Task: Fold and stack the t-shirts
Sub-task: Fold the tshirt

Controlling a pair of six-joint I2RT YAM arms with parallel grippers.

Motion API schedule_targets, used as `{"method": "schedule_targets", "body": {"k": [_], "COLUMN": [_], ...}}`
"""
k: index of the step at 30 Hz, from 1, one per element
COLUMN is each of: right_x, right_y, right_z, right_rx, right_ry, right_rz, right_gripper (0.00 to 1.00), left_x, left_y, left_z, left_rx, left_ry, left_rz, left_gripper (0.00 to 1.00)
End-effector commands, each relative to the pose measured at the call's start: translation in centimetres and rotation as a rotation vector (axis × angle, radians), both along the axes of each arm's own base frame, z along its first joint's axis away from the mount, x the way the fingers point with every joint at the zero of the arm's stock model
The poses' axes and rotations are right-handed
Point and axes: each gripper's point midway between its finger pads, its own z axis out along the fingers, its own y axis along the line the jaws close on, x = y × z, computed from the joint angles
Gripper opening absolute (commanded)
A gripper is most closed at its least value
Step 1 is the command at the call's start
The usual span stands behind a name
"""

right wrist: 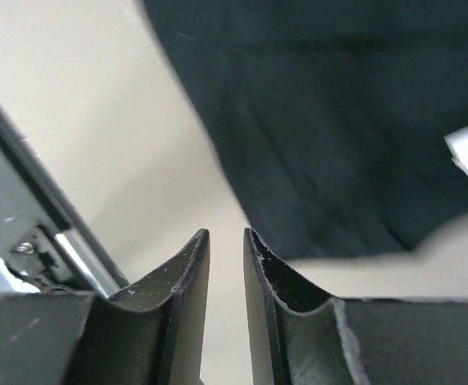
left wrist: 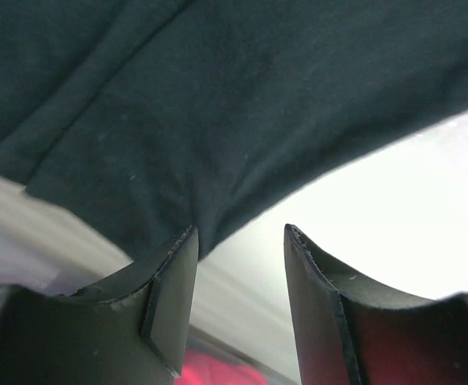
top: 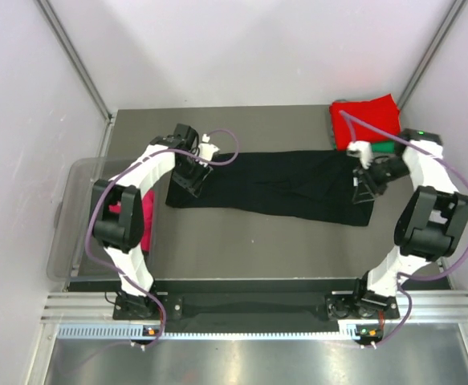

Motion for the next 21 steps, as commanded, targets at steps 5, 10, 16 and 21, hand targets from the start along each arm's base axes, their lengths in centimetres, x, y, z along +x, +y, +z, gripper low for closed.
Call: {"method": "schedule_targets", "body": {"k": [5,10,16,21], "right_x": [1.5,2.3,4.3,6.4], "right_y": [5.3,7.0,9.2,10.7], "right_z": [-1.7,-3.6,-5.0,-5.9], "right_rx": [-0.004,-0.002,-0.046,-0.099], "right_ry": [-0.028,0.006,-0.038,-0.117], "right_rz": [0.114,0.152,0.209,0.227], "right_gripper": [0.25,0.28,0.4,0.44], "left_x": [0.2,-1.0,-1.9,-2.6], "left_y": [1.2,2.6,3.1,3.4], "left_z": [-2.3,-3.5,-4.3,-4.1], "left_rx": [0.063,0.101,0.088,0.054], "left_ry": [-0.009,0.005,0.031,0.035], "left_rz": [0.022,0.044,0.068,0.081], "left_gripper": [0.51,0.51,0.51,0.5]}}
